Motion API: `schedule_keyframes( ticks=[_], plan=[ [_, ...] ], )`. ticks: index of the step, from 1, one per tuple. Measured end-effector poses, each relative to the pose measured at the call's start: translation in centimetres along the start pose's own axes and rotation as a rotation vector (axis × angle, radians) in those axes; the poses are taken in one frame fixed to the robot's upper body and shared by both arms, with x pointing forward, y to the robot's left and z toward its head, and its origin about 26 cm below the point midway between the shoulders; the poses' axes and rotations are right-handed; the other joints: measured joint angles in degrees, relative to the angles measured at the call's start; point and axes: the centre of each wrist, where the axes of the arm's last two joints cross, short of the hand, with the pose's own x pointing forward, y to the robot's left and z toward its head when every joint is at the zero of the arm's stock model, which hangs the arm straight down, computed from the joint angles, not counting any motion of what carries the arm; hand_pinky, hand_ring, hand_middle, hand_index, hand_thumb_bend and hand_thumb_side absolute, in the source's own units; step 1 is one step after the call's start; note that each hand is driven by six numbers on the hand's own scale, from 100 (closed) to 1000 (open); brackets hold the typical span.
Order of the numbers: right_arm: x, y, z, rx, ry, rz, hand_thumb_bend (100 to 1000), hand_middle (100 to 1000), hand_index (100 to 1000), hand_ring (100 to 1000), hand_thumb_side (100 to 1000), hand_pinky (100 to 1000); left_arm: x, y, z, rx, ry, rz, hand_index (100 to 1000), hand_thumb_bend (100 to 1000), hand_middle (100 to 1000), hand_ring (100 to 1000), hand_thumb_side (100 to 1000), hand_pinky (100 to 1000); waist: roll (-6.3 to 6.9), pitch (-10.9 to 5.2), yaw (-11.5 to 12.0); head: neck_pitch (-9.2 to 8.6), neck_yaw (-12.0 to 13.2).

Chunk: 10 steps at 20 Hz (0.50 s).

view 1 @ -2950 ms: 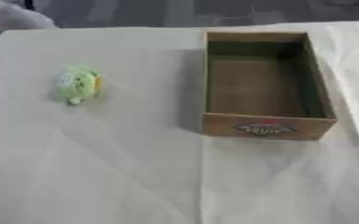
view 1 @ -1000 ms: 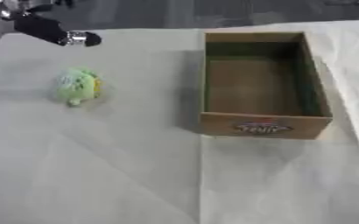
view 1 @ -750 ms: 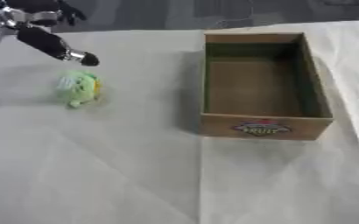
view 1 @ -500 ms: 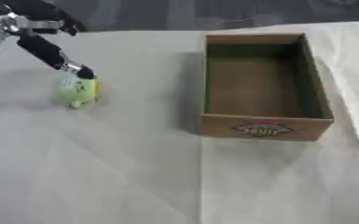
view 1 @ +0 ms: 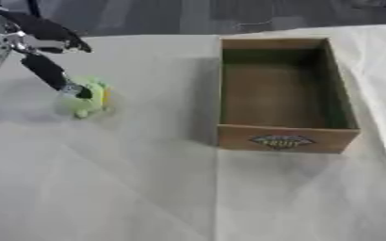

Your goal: Pick up objects on the table and place them in the box.

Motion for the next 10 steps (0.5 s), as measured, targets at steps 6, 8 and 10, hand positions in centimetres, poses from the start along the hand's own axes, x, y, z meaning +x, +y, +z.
schedule_keyframes(
  ticks=[6, 8, 10],
  plan=[
    [0.0, 0.0, -0.1, -0.002, -0.003, -0.002, 100, 723, 752, 828, 1000, 776, -0.2, -0.9, -0.6, -0.034, 0.001, 0.002, 1000, 527, 928, 891, 733, 752, -0.04, 0.36, -0.17, -0.05, 0.10],
    [0.0, 0.0, -0.1, -0.002, -0.003, -0.002, 100, 722, 749, 827, 1000, 776, -0.3, -1.2, -0.8, -0.044, 0.003, 0.004, 1000, 558, 878, 891, 741, 748, -0.06, 0.59, -0.18, -0.26, 0.12],
    [0.0, 0.0, -0.1, -0.002, -0.003, -0.002, 100, 721, 747, 827, 1000, 776, -0.4, -1.6, -1.0, -0.057, 0.003, 0.009, 1000, 578, 858, 887, 742, 741, -0.11, 0.73, -0.20, -0.46, 0.22]
  ],
)
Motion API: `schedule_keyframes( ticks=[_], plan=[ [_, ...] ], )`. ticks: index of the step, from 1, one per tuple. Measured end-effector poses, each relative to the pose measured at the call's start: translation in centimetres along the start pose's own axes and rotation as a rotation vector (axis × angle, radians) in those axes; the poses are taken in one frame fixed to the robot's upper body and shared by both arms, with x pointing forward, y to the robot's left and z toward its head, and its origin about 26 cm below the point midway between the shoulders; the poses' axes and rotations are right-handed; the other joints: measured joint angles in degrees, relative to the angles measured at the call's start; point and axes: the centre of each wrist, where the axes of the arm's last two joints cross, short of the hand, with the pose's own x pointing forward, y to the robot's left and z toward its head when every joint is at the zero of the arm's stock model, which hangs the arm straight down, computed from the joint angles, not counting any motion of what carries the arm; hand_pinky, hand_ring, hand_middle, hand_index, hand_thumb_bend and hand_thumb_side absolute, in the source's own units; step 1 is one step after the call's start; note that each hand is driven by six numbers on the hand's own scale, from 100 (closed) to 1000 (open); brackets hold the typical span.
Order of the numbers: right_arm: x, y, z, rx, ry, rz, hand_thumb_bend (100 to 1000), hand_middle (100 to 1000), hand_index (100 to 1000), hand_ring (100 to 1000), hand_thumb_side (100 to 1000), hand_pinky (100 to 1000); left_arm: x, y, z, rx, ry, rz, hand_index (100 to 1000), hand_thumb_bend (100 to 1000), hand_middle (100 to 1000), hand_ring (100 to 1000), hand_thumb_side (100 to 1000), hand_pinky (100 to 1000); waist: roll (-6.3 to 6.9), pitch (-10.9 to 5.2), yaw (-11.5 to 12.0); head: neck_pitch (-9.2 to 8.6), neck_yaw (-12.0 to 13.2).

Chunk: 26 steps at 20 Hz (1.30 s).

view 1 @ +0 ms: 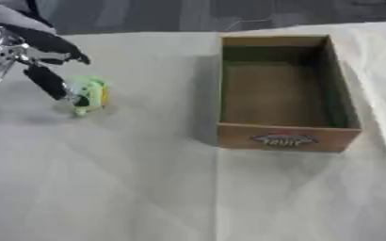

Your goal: Pick up objects on the table and place them in the box.

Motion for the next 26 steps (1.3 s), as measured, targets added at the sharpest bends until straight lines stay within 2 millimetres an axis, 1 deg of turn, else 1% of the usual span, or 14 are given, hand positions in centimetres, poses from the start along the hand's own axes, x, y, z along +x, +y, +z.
schedule_keyframes(
  ticks=[3, 5, 7, 8, 12, 16, 21, 26],
  plan=[
    [0.0, 0.0, 0.0, 0.000, 0.000, 0.000, 100, 720, 745, 826, 1000, 776, -0.1, -0.3, -0.3, -0.013, -0.001, 0.011, 1000, 584, 868, 888, 739, 737, -0.04, 0.25, 0.00, -0.03, 0.15],
    [0.0, 0.0, 0.0, 0.000, 0.000, 0.000, 100, 718, 743, 826, 1000, 776, -0.1, -0.5, -0.6, -0.020, -0.003, 0.017, 1000, 604, 882, 894, 742, 738, -0.05, 0.31, -0.05, -0.04, 0.22],
    [0.0, 0.0, 0.0, -0.001, -0.001, -0.001, 100, 718, 741, 825, 1000, 775, -0.2, -0.7, -0.7, -0.031, 0.009, 0.014, 1000, 645, 892, 903, 753, 744, -0.06, 0.34, -0.06, -0.07, 0.31],
    [0.0, 0.0, 0.0, -0.001, -0.001, -0.001, 100, 718, 740, 826, 1000, 776, -0.3, -0.8, -0.7, -0.037, 0.018, 0.010, 1000, 687, 892, 904, 756, 743, -0.07, 0.37, -0.07, -0.12, 0.33],
    [0.0, 0.0, -0.1, -0.003, -0.002, -0.002, 100, 716, 738, 825, 1000, 775, -0.4, -0.9, -0.8, -0.053, 0.058, -0.011, 1000, 755, 888, 899, 764, 734, -0.14, 0.60, -0.11, -0.51, 0.40],
    [0.1, 0.0, -0.1, -0.005, 0.000, -0.001, 100, 714, 736, 823, 1000, 775, -0.6, -0.8, -0.8, -0.052, 0.083, -0.010, 1000, 765, 880, 895, 772, 728, -0.23, 0.76, -0.21, -0.64, 0.62],
    [0.1, 0.0, -0.1, -0.006, 0.003, -0.004, 100, 712, 733, 823, 1000, 775, -1.1, -0.7, -0.8, -0.054, 0.110, 0.017, 1000, 750, 898, 899, 807, 729, -0.19, 1.10, -0.28, -1.05, 0.79],
    [0.1, 0.0, -0.1, -0.006, 0.004, -0.006, 100, 712, 732, 824, 1000, 776, -1.1, -0.4, -0.8, -0.043, 0.126, 0.022, 1000, 738, 892, 893, 815, 723, -0.16, 1.62, -0.50, -1.39, 0.84]
  ],
)
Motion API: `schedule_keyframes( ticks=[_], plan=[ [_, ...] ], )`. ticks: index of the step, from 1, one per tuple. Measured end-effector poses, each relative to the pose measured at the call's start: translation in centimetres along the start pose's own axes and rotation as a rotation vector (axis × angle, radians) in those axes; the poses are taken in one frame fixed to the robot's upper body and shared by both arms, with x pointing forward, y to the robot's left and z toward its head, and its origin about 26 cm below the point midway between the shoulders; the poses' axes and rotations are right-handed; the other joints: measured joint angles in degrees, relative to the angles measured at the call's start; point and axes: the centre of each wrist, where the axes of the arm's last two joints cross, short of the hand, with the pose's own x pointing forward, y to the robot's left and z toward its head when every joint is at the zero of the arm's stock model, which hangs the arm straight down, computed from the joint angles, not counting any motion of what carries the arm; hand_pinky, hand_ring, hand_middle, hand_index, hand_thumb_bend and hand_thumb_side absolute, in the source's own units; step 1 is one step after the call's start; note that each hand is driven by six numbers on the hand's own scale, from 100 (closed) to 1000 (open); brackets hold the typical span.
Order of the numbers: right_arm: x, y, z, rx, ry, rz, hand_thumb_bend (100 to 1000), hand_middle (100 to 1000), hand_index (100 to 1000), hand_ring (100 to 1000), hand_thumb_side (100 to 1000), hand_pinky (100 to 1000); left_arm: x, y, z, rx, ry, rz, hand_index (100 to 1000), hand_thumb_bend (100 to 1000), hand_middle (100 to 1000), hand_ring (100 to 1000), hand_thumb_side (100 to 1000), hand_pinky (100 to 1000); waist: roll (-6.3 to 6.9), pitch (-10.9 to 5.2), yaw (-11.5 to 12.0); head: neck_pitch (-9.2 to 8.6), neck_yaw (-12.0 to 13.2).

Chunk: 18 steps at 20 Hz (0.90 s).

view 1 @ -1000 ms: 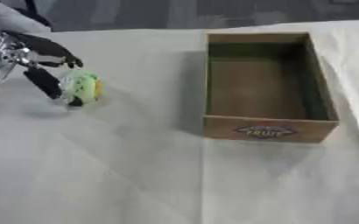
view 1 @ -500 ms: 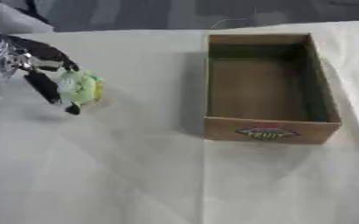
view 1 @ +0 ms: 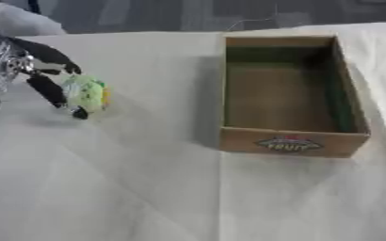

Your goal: Pick up objects on the table and place them in the box.

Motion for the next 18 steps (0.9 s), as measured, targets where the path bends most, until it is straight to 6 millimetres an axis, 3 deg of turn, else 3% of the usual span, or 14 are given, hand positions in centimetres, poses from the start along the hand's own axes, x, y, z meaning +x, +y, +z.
schedule_keyframes(
  ticks=[12, 18],
  plan=[
    [0.05, 0.00, -0.15, 0.000, -0.005, 0.000, 100, 711, 731, 825, 1000, 776, -0.09, -0.35, -0.63, -0.002, 0.011, -0.014, 1000, 719, 870, 884, 818, 717, 0.13, 1.18, -0.44, -0.69, 0.30],
    [0.06, 0.01, -0.16, 0.000, -0.005, -0.001, 100, 710, 730, 826, 1000, 776, 0.04, -0.50, -0.96, 0.001, 0.014, -0.027, 1000, 621, 811, 855, 825, 702, 0.13, 1.48, -0.50, -0.69, 0.31]
  ],
)
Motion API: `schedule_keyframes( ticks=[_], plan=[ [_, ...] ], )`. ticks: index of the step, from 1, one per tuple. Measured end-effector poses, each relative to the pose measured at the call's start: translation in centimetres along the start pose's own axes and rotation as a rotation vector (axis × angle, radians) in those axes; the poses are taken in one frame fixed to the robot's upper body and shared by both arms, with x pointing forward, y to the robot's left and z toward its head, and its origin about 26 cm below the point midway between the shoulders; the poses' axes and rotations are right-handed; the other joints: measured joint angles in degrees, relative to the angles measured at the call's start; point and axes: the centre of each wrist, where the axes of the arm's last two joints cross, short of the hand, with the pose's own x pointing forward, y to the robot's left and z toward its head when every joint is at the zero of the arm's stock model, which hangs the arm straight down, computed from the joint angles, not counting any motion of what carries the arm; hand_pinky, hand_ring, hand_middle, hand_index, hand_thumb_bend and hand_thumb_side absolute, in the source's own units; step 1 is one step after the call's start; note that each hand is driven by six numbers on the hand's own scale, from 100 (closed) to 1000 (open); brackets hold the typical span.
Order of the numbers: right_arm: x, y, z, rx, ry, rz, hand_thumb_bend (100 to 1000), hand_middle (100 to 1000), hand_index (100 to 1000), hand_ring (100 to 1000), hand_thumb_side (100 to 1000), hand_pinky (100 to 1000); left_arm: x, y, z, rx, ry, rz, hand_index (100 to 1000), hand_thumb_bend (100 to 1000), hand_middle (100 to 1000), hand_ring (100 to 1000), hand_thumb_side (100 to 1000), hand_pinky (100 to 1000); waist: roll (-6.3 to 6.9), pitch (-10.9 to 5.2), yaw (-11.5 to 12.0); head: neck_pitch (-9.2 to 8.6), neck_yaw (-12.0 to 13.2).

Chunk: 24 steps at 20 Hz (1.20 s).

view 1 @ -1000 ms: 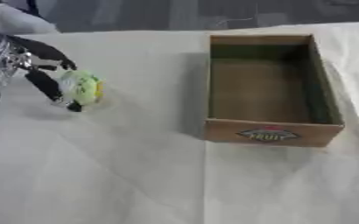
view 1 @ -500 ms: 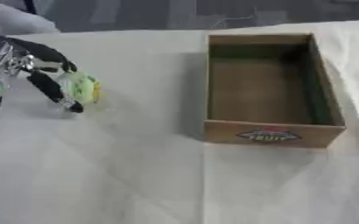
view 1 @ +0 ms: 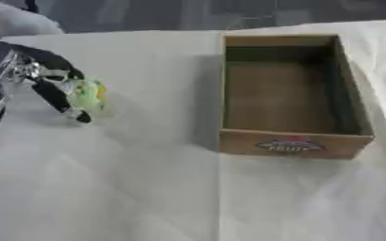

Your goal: Pick up objects on the table and place them in the box.

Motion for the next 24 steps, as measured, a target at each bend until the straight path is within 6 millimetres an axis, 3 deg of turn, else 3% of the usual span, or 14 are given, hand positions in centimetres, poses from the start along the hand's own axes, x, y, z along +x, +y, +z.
schedule_keyframes(
  ticks=[9, 12, 18, 24],
  plan=[
    [0.00, 0.00, 0.00, -0.001, 0.004, -0.008, 100, 710, 731, 827, 1000, 778, 0.27, 0.03, -0.24, 0.047, 0.037, -0.050, 998, 431, 752, 823, 790, 660, 0.00, 0.02, -0.10, -0.23, 0.03],
    [0.00, 0.00, 0.00, -0.001, 0.003, -0.011, 100, 710, 731, 827, 1000, 778, 0.35, 0.03, -0.28, 0.070, 0.055, -0.080, 952, 362, 724, 801, 748, 632, 0.00, 0.05, -0.20, -0.43, 0.15],
    [0.00, 0.00, 0.00, -0.002, 0.004, -0.019, 100, 708, 730, 827, 1000, 779, 0.45, -0.10, -0.45, 0.112, 0.079, -0.142, 937, 462, 717, 782, 734, 623, 0.00, 0.18, -0.20, -0.47, 0.16],
    [0.00, 0.00, -0.01, -0.004, 0.003, -0.022, 100, 706, 730, 827, 1000, 779, 0.73, -0.23, -0.80, 0.129, 0.084, -0.181, 869, 385, 642, 736, 702, 575, 0.00, 0.33, -0.27, -0.55, 0.16]
  ],
)
